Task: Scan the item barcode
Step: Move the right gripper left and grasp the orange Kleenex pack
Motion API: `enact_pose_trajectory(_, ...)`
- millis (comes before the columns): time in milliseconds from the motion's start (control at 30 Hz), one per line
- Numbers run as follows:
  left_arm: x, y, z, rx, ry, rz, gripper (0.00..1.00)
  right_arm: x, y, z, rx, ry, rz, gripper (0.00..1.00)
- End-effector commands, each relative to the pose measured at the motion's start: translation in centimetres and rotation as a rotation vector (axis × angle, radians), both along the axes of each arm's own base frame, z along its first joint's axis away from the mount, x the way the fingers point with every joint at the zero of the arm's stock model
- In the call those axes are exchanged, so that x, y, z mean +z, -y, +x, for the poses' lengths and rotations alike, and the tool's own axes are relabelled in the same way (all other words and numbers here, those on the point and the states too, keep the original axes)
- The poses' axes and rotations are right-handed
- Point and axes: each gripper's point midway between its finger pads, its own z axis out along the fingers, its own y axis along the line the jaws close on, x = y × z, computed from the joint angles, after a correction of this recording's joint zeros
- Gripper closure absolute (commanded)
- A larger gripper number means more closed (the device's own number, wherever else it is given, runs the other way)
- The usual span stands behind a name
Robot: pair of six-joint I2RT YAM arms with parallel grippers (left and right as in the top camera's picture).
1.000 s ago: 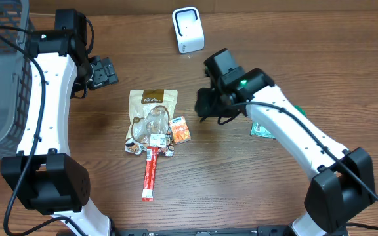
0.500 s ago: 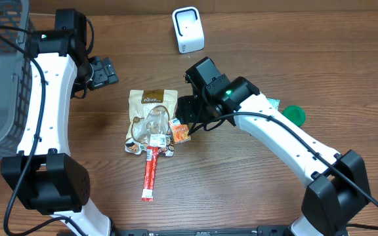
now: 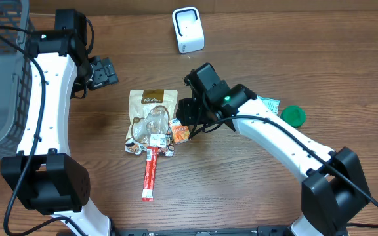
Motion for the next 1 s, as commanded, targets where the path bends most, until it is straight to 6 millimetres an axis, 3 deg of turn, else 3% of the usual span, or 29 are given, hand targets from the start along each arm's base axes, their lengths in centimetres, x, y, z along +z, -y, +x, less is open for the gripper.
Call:
enact_pose_trajectory(0,0.3,-0.3,0.2,0.005,0.01,0.01,0.0,-2.1,0.0,-0.2,0.005,0.008,0.002,0.6)
enact_pose_trajectory(300,0.3,-0.3,0.2,0.005,0.01,0.01,0.0,-5.6,-0.5,-0.5,-0.026,0.044,0.062,0.63)
enact_pose_trajectory(467,0.3,-0.3,0.2,0.005,0.01,0.01,0.0,-6.2,-1.2,-0.8,-0.014,0.075,0.083,0.63)
enact_pose_trajectory(700,0.3,-0.3,0.2,0.005,0.01,0.01,0.0,-7.1,-0.4,-0.4,-0.048,0.085,0.04,0.62)
enact_pose_trajectory(967,0.3,-0.3,0.2,0.005,0.011,0.01,0.0,-10.3,-0.1,-1.3,-0.081,-0.008,0.008,0.64)
